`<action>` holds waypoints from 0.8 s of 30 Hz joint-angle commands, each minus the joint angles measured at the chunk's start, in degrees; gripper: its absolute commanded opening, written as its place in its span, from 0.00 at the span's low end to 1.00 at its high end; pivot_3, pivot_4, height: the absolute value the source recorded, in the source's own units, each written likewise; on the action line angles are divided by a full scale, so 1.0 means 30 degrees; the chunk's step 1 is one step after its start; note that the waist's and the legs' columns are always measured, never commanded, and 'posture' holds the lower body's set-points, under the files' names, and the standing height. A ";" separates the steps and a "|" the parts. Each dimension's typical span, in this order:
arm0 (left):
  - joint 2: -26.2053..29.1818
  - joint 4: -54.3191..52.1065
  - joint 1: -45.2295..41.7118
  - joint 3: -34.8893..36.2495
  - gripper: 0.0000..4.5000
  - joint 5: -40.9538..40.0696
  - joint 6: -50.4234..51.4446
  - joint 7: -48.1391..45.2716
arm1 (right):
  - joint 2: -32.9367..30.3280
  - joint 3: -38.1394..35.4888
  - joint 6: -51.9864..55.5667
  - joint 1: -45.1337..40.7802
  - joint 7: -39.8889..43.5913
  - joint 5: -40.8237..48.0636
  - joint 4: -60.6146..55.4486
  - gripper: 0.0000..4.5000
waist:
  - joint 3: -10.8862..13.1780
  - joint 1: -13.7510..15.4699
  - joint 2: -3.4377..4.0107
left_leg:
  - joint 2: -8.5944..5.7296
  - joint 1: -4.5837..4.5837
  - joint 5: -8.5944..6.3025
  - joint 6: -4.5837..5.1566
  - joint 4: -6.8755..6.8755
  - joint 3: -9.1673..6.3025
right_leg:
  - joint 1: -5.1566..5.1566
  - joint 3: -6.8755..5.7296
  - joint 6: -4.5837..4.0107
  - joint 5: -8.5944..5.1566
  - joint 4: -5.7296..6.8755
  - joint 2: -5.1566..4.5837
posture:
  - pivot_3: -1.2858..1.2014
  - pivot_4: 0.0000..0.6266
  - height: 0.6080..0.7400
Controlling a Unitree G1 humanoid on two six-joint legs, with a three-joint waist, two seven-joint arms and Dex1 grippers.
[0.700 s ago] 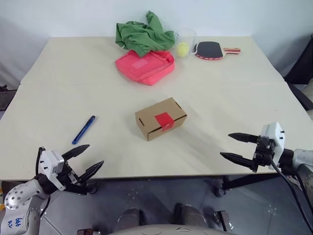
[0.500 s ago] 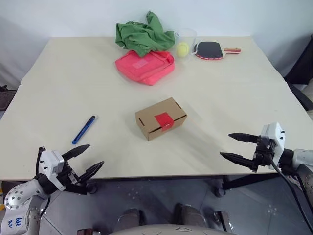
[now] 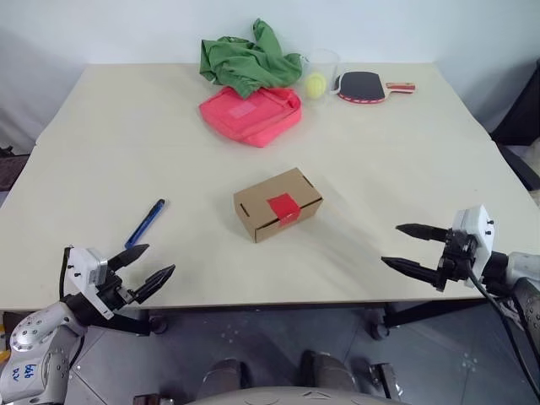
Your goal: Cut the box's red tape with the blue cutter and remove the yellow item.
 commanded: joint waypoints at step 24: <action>0.0464 0.1110 -0.4183 -0.1487 0.20 0.0570 0.0197 -0.0283 | 0.0788 0.1052 -0.0173 -0.2782 -0.2169 -0.1177 0.0204 0.18 | 0.0000 -0.0028 0.0000 | -0.0016 -0.0006 -0.0001 0.0003 0.0025 0.0008 | 0.0005 -0.0005 0.0013 0.0007 0.0010 0.0013 | 0.52 0.24 1.00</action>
